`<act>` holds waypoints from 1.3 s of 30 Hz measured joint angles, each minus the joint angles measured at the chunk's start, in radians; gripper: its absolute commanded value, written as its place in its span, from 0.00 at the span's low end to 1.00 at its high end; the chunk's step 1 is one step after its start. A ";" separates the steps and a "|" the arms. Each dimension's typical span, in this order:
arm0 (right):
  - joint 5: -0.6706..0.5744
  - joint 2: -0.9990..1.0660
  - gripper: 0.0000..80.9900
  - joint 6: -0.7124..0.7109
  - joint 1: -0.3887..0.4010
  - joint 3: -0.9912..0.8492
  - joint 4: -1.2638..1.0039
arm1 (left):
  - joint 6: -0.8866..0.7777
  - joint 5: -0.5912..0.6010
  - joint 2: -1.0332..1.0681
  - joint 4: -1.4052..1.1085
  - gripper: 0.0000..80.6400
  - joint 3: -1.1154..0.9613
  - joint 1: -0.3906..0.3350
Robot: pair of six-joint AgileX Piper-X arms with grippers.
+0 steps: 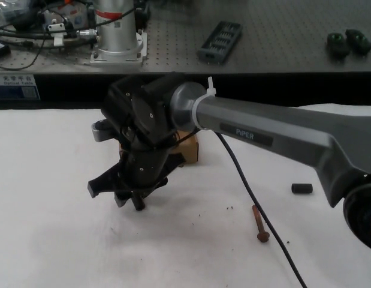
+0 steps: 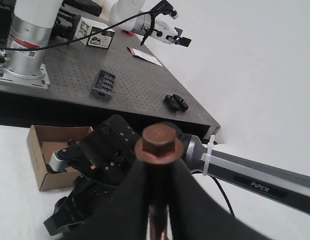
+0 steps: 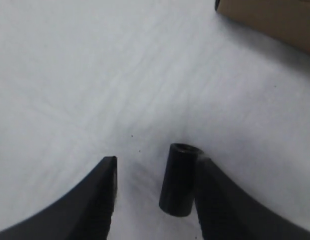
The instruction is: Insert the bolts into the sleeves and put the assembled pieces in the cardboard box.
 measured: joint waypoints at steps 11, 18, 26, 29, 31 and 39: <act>0.046 0.041 0.36 0.013 0.002 -0.017 0.039 | 0.000 0.008 0.000 0.000 0.01 0.000 0.000; 0.090 0.044 0.21 0.013 0.002 -0.024 0.048 | 0.000 0.007 0.000 0.008 0.01 0.000 0.000; 0.106 0.044 0.04 0.013 0.004 -0.024 0.054 | 0.000 0.007 0.000 0.072 0.01 0.000 0.000; 0.106 0.044 0.04 -0.002 0.004 -0.024 0.054 | 0.000 0.007 0.000 0.077 0.01 0.000 0.000; 0.107 0.036 0.04 -0.057 0.004 -0.024 0.062 | 0.000 0.007 0.000 0.077 0.01 0.000 0.000; 0.111 -0.121 0.04 -0.145 -0.029 0.026 0.089 | 0.031 -0.049 0.056 0.077 0.01 0.000 0.000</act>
